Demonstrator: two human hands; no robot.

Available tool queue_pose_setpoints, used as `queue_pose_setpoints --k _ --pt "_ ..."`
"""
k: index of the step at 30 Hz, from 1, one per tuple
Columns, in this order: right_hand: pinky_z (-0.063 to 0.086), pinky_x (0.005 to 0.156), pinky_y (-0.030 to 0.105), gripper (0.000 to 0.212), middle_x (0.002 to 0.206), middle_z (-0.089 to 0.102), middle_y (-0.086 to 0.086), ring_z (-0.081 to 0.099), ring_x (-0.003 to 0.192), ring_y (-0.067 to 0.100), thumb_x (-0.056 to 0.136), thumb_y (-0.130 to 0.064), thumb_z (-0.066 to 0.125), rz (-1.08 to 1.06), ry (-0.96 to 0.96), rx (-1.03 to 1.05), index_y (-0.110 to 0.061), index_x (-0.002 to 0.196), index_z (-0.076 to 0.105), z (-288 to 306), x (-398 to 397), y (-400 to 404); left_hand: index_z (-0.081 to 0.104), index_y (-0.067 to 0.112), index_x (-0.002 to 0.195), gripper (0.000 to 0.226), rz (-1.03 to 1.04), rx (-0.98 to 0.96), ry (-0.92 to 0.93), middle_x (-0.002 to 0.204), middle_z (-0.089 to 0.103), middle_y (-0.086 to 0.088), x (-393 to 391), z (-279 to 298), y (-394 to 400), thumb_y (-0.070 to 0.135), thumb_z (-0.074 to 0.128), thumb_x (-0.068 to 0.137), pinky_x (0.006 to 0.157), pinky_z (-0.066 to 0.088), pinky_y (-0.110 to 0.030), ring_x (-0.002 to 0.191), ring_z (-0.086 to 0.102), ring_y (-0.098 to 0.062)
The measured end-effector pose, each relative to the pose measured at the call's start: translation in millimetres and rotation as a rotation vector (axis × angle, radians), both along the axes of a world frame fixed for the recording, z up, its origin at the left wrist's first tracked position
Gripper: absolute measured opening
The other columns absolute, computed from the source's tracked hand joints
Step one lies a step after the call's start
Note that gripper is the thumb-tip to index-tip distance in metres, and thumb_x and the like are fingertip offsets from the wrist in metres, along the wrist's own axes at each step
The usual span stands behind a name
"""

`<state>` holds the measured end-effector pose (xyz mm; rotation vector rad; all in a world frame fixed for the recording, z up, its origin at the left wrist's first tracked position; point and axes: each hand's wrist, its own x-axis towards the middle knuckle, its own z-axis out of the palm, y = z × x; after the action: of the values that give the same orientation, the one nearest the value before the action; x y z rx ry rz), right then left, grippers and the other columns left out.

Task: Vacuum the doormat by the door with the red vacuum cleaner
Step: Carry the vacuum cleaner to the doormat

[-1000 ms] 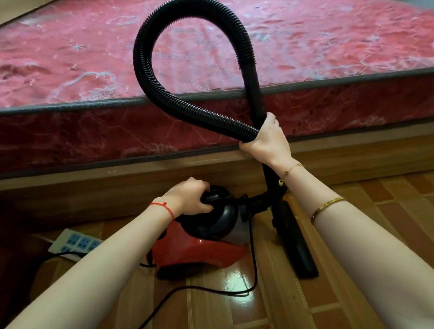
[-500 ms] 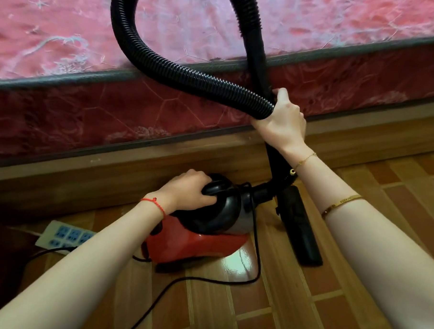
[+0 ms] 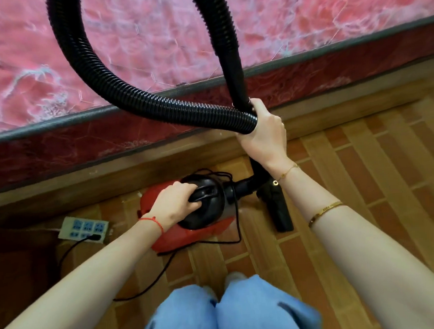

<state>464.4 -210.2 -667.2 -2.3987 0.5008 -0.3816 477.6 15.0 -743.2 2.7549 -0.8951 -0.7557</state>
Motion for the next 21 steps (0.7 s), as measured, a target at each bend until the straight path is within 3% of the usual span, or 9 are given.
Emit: queue_pose_setpoints --k 5,10,21 --pt "0.050 0.063 0.030 0.038 0.083 0.068 -0.007 0.066 0.078 0.022 0.081 -0.029 0.064 -0.083 -0.001 0.039 -0.031 0.117 0.055 73 -34 -19 0.062 0.020 0.091 0.015 -0.067 0.016 0.025 0.093 0.068 -0.004 -17 78 -20 0.033 0.062 0.083 0.069 0.047 -0.033 0.090 0.063 -0.027" --pt "0.042 0.060 0.026 0.035 0.082 0.068 -0.010 0.066 0.076 0.019 0.081 -0.023 0.063 -0.206 -0.005 0.069 -0.030 0.115 0.057 163 -76 -45 0.063 0.019 0.089 0.012 -0.164 -0.003 0.044 0.089 0.068 -0.004 -33 167 -48 0.030 0.063 0.084 0.066 0.047 -0.035 0.087 0.064 -0.029" --pt "0.052 0.063 0.036 0.033 0.079 0.066 -0.012 0.066 0.076 0.019 0.081 -0.023 0.062 -0.556 0.017 0.046 -0.037 0.108 0.052 330 -209 -98 0.063 0.020 0.107 0.024 -0.555 -0.036 0.002 0.101 0.068 -0.007 -81 327 -144 0.032 0.061 0.086 0.072 0.051 -0.039 0.093 0.064 -0.031"
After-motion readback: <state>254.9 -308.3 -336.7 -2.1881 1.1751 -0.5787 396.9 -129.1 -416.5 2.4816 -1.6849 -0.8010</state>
